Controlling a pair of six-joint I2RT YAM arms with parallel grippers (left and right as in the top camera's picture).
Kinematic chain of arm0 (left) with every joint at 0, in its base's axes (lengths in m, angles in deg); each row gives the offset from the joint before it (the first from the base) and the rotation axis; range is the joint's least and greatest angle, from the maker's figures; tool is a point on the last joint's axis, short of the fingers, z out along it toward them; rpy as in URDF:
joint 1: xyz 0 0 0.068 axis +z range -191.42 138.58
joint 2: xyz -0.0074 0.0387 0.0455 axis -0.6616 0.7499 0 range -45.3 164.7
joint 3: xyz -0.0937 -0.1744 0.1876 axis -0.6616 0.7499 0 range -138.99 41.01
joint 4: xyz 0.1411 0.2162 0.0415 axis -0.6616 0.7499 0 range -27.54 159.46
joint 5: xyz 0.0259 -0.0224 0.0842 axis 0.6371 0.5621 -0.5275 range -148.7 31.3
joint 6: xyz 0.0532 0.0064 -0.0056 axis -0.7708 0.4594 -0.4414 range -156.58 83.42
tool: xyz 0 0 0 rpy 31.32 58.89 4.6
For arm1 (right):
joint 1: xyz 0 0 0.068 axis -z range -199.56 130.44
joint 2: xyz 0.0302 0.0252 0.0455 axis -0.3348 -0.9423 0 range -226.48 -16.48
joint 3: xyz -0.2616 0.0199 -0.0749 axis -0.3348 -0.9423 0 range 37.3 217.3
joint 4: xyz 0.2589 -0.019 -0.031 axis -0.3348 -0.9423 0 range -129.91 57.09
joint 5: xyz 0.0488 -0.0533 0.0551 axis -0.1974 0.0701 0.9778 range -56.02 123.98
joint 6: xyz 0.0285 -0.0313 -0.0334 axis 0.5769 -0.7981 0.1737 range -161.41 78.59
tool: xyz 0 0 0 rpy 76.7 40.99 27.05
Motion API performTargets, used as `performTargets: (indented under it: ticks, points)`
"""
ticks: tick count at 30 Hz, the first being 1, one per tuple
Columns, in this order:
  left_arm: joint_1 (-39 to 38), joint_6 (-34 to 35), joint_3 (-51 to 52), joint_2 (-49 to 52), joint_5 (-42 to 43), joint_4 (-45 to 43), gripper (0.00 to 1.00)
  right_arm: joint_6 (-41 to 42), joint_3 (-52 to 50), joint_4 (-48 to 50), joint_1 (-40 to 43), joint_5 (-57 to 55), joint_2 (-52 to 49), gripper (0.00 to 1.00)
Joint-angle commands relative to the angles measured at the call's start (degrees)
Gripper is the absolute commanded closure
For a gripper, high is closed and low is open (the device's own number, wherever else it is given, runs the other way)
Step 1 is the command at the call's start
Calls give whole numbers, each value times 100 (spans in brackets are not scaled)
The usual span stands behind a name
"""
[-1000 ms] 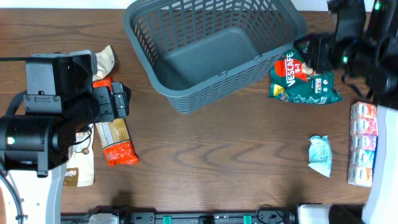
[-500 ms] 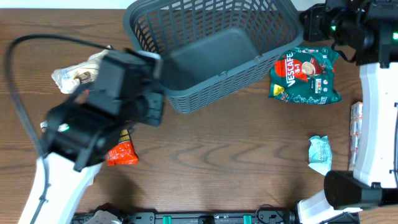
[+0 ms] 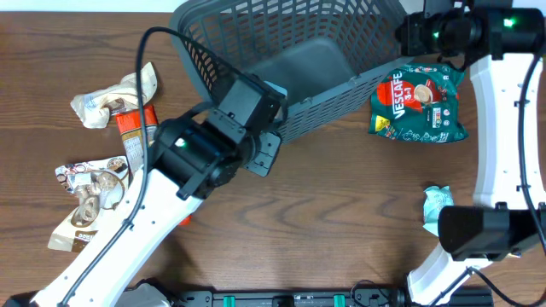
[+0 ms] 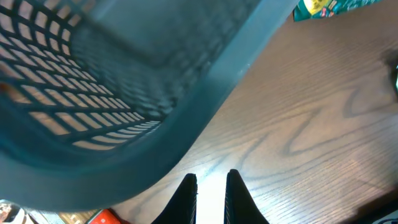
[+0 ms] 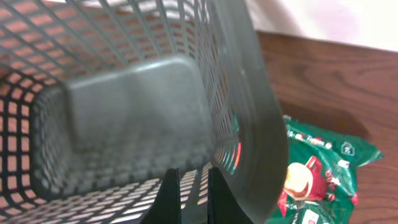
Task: Pack container
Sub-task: 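Reach both grippers to the grey basket rim and grasp it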
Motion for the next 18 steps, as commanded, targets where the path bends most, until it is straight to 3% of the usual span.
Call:
performTargets:
  ticks: [1, 18]
  points:
    - [-13, 101, -98, 66, -129, 13, 94, -214, 87, -85, -24, 48, -164, 99]
    - [4, 74, -96, 479, -284, 142, 94, -385, 66, -951, -81, 48, -343, 99]
